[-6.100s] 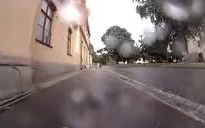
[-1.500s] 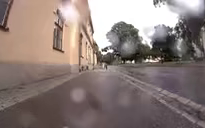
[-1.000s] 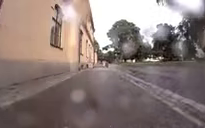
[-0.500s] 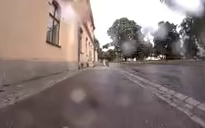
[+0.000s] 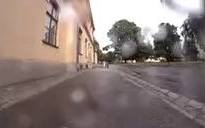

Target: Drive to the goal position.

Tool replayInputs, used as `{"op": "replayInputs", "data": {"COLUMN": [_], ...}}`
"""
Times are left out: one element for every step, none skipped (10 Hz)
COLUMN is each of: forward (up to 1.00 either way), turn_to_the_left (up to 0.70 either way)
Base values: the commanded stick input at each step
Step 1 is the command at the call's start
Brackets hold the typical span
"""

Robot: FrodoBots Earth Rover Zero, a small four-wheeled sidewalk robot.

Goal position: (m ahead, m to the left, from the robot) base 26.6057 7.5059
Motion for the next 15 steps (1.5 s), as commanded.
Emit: {"op": "replayInputs", "data": {"forward": [0.85, 0.85, 0.85, 0.85, 0.85, 0.85, 0.85, 0.85, 0.85, 0.85, 0.85, 0.85, 0.85, 0.85, 0.85], "turn_to_the_left": [-0.34, -0.34, -0.34, -0.27, -0.08, 0.0, 0.0, 0.0, 0.0, 0.0, 0.0, 0.0, 0.0, 0.0, 0.0]}}
